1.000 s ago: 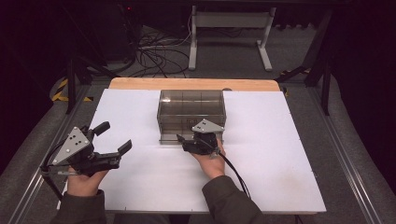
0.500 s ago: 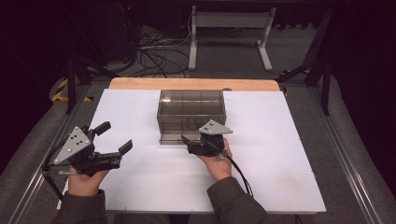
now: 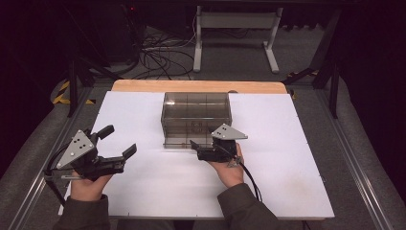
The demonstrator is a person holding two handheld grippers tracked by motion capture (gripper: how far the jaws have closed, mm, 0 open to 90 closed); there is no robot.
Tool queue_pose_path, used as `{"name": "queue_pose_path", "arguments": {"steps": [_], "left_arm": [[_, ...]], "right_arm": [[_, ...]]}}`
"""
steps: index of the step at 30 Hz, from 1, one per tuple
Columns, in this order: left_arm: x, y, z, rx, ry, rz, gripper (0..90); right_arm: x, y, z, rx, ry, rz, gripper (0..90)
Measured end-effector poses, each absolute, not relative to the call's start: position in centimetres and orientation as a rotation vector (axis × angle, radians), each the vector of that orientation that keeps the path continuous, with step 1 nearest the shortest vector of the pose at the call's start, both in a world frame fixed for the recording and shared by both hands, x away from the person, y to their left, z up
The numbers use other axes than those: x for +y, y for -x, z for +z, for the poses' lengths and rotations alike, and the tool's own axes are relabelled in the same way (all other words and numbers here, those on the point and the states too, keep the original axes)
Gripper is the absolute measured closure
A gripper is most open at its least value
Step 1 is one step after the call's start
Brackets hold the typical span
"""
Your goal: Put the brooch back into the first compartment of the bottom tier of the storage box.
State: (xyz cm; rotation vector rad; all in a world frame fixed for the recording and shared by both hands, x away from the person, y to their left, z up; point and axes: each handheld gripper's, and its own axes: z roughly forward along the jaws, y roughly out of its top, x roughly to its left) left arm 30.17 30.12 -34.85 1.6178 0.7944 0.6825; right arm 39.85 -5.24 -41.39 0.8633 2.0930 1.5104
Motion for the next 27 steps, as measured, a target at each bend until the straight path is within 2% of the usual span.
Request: {"name": "queue_pose_path", "arguments": {"steps": [19,27], "left_arm": [[30.0,-30.2,-35.1,0.803,-1.625,0.685,5.8],[30.0,-30.4,-35.3,0.806,-1.634,0.684,5.8]], "right_arm": [[-8.7,-38.6,-40.9,2.045,-0.891,1.554,9.5],[-10.6,-37.7,-40.6,2.016,-0.890,1.561,9.2]]}}
